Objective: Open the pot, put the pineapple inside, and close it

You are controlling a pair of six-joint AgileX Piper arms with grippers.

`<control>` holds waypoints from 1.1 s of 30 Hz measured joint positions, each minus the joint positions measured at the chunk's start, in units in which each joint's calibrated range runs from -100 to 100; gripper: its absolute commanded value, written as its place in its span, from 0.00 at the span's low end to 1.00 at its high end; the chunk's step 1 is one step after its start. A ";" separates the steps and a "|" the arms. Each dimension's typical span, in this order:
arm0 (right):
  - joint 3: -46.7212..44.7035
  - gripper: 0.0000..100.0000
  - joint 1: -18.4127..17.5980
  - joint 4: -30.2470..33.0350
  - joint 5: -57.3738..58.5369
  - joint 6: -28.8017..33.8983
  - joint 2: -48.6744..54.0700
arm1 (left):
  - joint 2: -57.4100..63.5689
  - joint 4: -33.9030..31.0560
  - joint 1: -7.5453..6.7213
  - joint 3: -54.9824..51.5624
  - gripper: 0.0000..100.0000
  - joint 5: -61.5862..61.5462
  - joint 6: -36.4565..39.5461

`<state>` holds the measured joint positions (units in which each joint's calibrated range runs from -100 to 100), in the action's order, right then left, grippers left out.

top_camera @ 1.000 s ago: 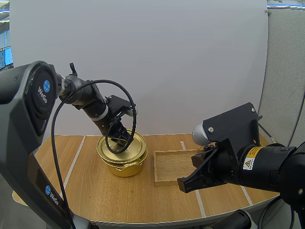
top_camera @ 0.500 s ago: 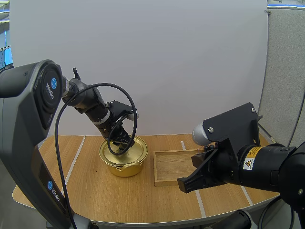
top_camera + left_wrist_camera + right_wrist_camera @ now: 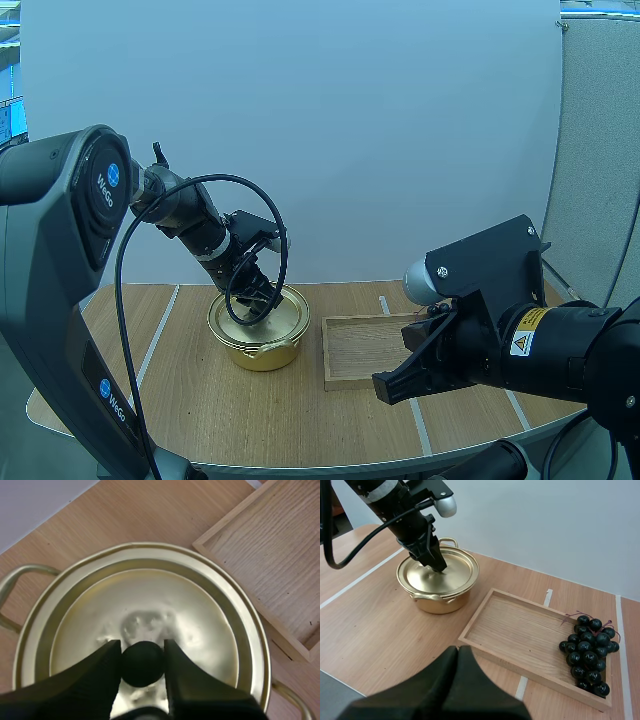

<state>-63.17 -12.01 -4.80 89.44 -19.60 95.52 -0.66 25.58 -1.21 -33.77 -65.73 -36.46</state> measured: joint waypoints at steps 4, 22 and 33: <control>0.00 0.00 0.00 0.00 0.00 0.00 0.00 | 0.00 0.00 0.00 0.00 1.00 -0.76 -0.04; 0.00 0.00 0.00 0.00 0.00 0.00 0.00 | 28.10 0.00 0.00 0.00 1.00 -10.45 -0.04; 0.00 0.00 0.00 0.00 -0.52 0.00 0.00 | 55.00 0.00 0.00 0.00 1.00 -24.74 0.09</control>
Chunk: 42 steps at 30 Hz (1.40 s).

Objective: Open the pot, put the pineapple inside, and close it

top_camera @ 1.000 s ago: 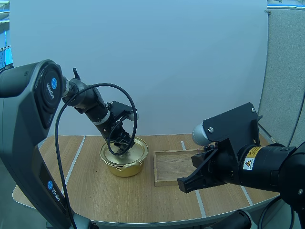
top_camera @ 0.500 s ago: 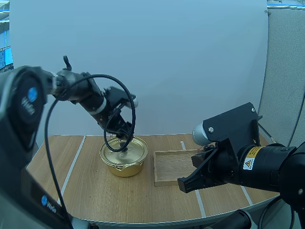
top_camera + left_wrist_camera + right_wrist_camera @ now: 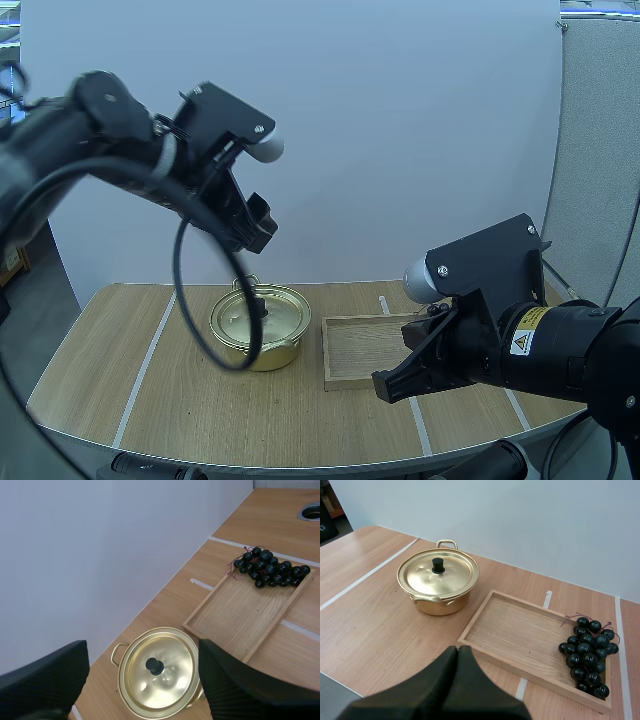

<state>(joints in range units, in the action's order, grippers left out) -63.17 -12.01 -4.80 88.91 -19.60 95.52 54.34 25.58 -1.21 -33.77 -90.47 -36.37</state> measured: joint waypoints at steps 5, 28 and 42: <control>0.00 0.00 0.00 0.00 0.00 0.00 0.00 | 9.63 0.10 0.00 0.00 1.00 -6.41 1.15; 0.00 0.00 0.18 0.12 -0.65 0.00 0.67 | 31.18 -1.64 0.00 -0.16 0.00 -9.41 12.37; 0.00 0.00 3.67 0.23 -6.31 -0.02 4.14 | 44.77 -0.83 0.00 -11.97 0.00 -3.87 16.60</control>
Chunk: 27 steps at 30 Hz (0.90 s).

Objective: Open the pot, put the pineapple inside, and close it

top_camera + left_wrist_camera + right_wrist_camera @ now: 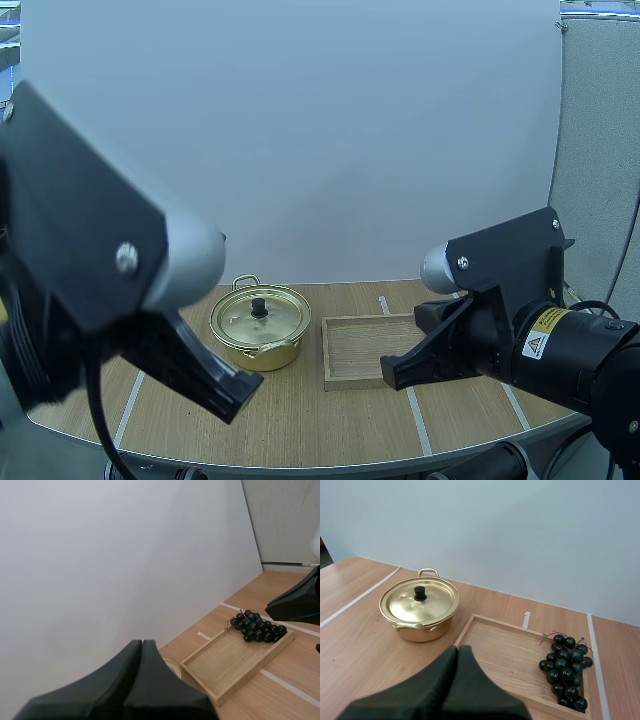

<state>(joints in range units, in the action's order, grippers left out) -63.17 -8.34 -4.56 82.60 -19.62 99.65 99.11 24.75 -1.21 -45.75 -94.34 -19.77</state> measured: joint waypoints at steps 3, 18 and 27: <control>0.00 0.00 1.02 0.00 -1.55 0.00 0.00 | 0.69 -0.11 0.00 -2.67 0.00 2.17 1.59; -2.60 0.00 3.61 0.00 -26.72 -0.09 0.00 | 0.69 -4.07 0.00 -14.82 0.00 31.14 9.22; -11.10 0.00 3.61 0.28 -43.91 -0.09 0.00 | 0.69 -4.19 0.00 -25.61 0.00 56.66 9.70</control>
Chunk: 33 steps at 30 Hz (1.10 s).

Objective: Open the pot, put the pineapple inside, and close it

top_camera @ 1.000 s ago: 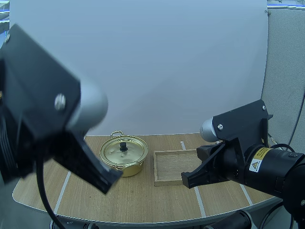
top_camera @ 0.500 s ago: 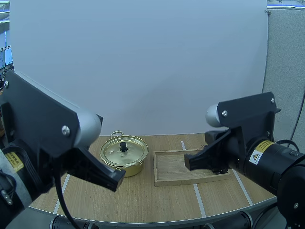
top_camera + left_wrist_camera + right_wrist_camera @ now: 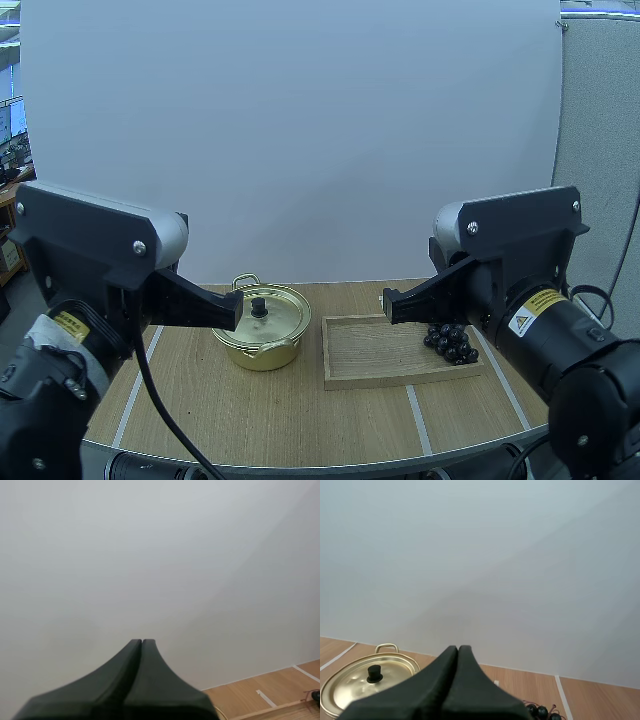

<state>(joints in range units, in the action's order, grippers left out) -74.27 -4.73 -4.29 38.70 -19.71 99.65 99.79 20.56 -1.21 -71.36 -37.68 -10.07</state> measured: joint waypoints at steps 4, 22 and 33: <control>-4.53 0.00 0.00 2.16 -4.48 0.00 0.00 | 0.00 -0.08 0.00 -6.54 0.00 7.99 0.04; -25.40 0.00 0.00 4.29 -26.90 0.00 -0.01 | 0.00 -0.24 0.00 -28.37 0.00 28.78 0.04; -25.55 0.00 1.18 3.49 -15.78 0.00 -0.01 | 0.00 -0.24 0.08 -28.51 0.00 12.36 0.04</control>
<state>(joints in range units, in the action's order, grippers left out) -99.82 -3.56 -0.80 22.92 -19.71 99.65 99.79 20.32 -1.13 -99.87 -25.32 -10.03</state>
